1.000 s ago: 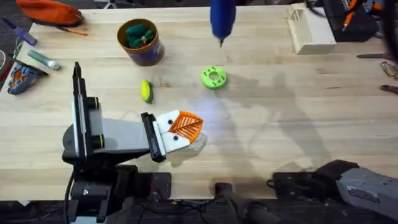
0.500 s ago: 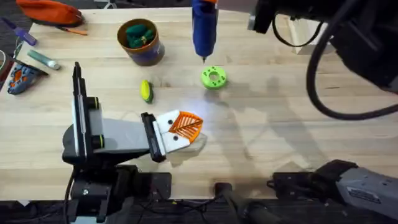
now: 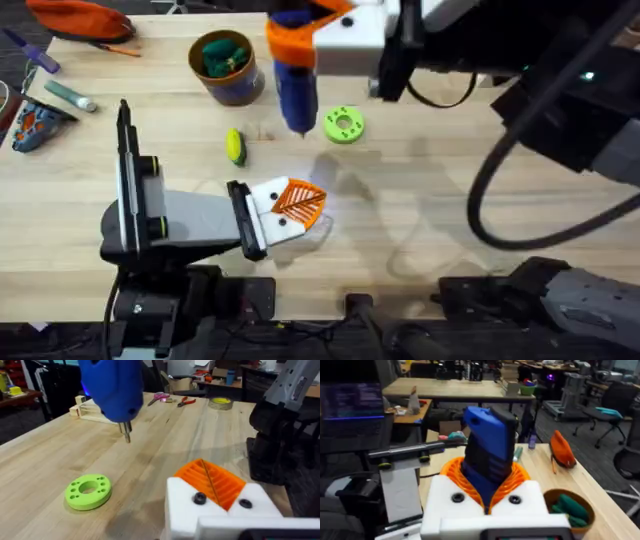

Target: Pick up the gripper from the table and insert it into the empty holder that is missing its gripper. Then pick up a screw, insert it into the mounting hole, and use the screwdriver to tighten it. Finally, clean up the table by picking up the vegetable and placing it into the bucket.

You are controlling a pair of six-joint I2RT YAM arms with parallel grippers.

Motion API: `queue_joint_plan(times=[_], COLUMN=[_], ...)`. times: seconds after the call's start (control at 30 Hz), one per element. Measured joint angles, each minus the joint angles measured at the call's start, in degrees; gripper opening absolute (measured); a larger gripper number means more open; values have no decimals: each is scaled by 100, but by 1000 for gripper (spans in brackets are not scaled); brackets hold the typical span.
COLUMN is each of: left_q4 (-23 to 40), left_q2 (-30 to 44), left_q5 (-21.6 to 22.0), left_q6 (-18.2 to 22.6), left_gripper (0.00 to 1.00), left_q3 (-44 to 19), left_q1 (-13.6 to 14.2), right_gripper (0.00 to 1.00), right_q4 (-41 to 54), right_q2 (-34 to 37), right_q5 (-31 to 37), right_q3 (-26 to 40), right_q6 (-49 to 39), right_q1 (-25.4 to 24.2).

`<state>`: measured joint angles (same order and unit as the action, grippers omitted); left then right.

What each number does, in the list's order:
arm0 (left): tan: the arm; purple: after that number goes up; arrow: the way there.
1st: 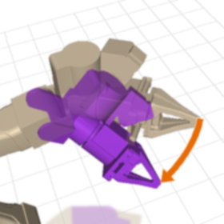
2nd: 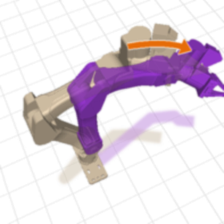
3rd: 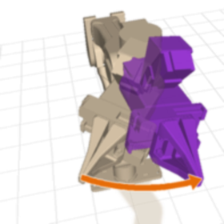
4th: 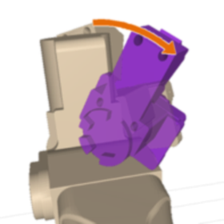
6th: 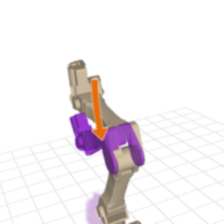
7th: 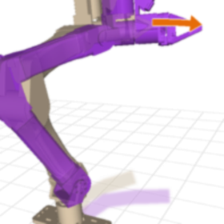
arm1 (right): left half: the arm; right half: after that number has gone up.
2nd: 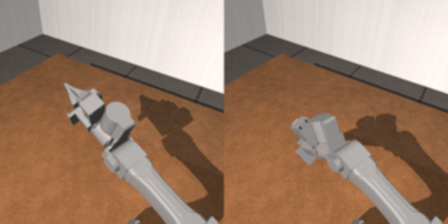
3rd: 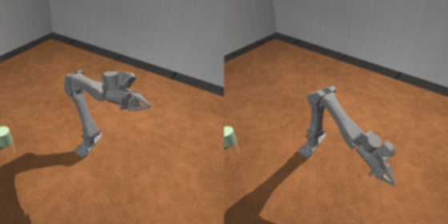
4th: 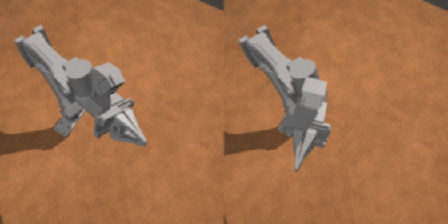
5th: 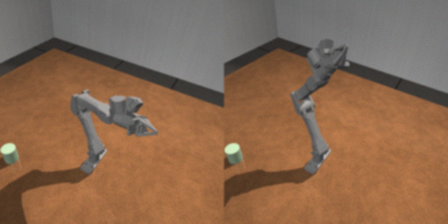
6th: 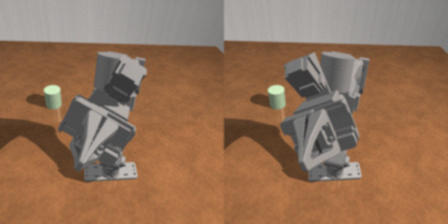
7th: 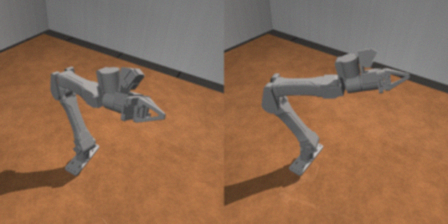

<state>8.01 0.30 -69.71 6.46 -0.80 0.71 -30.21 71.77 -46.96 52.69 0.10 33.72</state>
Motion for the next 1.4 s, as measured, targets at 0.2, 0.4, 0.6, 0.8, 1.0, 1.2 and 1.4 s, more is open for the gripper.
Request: queue_joint_plan(times=[0.2,0.4,0.6,0.8,1.0,1.2,1.4], left_q4=[0,0,0,0,0,0,0], left_q2=[2,0,1,0,0,0,0], left_q5=[-2,0,-2,-2,-2,0,-2], left_q6=[0,0,0,0,0,0,0], left_gripper=[14,14,14,14,14,14,14], left_q3=[0,0,0,0,0,0,0], left_q1=[0,0,0,0,0,0,0], right_gripper=[26,26,26,26,26,26,26], right_q4=[-138,-140,-242,-289,-535,-549,-488], right_q2=[-2,-1,-2,0,-2,-2,0], right_q5=[-29,-41,-72,-89,-666,-1166,-1191], right_q3=[-20,-24,-68,-83,-88,-88,-88], right_q6=[-29,-247,-350,-357,-359,-118,42], right_q1=[291,712,838,838,838,838,854])
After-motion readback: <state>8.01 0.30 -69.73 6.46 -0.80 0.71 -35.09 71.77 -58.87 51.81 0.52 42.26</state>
